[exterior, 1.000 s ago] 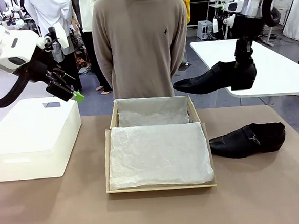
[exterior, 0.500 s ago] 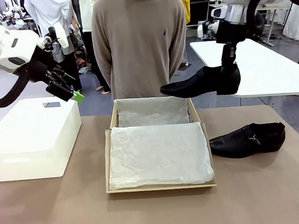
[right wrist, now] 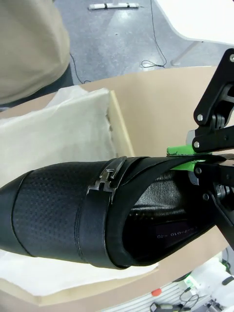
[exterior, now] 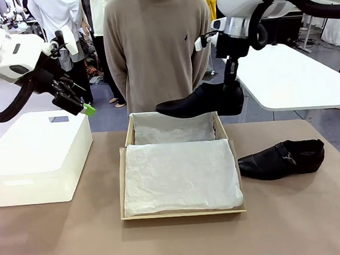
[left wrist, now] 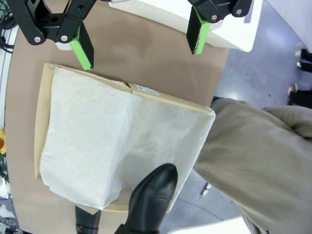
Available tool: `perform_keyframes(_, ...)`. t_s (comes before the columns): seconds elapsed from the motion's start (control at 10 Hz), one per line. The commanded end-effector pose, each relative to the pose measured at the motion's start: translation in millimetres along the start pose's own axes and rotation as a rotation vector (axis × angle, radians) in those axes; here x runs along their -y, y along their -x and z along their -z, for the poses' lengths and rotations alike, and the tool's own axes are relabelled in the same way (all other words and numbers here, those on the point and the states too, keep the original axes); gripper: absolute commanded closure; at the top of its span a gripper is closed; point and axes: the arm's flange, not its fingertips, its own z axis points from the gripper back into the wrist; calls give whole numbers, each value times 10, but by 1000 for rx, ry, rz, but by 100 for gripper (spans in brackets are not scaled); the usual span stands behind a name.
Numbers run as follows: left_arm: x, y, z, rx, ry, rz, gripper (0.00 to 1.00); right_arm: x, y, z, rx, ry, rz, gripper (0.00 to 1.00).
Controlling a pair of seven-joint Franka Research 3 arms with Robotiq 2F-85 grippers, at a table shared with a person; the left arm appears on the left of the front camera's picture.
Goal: Pack the shoes into the box.
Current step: Place one shoe of the Shoes into the Shoes Box.
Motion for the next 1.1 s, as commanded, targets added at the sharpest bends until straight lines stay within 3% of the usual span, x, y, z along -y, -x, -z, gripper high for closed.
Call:
perform_keyframes(0.0,-1,4,5,10,7,-8,0,-38,-196,47,35,-4,31,100)
perform_keyframes(0.3,-1,4,5,10,7,-8,0,-139,-373,284,51,12,16,100)
perform_keyframes(1.0,-1,4,5,10,7,-8,0,-183,-525,827,17,8,-161,100)
